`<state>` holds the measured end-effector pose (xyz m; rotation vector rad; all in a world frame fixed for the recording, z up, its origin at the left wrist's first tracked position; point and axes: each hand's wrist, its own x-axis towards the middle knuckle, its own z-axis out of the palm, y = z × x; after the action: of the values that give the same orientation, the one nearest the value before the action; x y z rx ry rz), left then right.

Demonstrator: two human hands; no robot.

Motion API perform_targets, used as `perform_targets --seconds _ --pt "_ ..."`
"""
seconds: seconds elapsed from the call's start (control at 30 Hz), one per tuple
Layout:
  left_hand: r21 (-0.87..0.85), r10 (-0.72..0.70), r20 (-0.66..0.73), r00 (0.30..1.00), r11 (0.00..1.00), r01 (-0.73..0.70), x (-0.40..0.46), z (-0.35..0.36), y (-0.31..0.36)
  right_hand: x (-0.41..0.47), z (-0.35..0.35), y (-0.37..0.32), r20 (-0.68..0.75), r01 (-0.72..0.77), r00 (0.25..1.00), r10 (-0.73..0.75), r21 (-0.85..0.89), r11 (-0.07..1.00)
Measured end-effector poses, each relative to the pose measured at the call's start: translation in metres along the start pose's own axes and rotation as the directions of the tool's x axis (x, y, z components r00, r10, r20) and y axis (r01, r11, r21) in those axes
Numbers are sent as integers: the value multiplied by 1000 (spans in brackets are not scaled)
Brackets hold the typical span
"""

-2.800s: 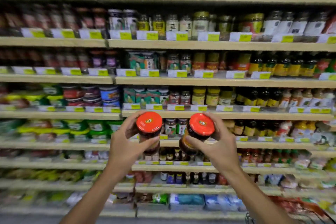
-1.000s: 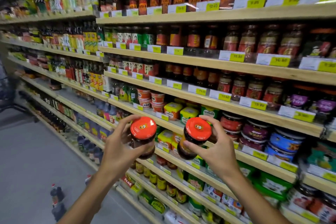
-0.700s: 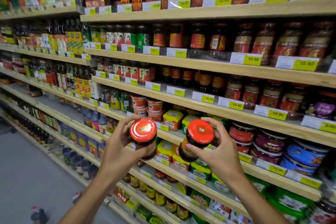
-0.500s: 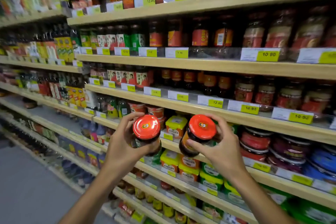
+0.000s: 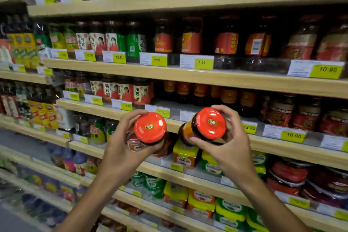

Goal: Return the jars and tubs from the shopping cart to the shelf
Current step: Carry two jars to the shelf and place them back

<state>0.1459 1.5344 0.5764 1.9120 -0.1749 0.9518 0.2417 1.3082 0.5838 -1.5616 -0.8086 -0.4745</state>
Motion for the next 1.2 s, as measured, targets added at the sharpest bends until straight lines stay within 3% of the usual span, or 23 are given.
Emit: perform_targets --seconds 0.2,0.5,0.73,0.9,1.2 --pt "-104 65 2 998 993 -64 33 -29 -27 19 43 0 -192 77 978 -86 -56 996" --pt "-224 142 43 989 966 -129 61 -61 -62 49 104 19 -421 155 880 -220 -184 971" --pt "-281 172 76 982 949 -145 64 -76 -84 66 120 39 -458 78 860 -224 -316 945" --pt "-293 188 71 980 943 -160 65 -80 -91 73 118 47 -419 21 886 -197 -388 921" --pt "-305 196 47 979 937 -173 67 -77 -95 95 114 56 -388 -139 920 -54 -453 881"
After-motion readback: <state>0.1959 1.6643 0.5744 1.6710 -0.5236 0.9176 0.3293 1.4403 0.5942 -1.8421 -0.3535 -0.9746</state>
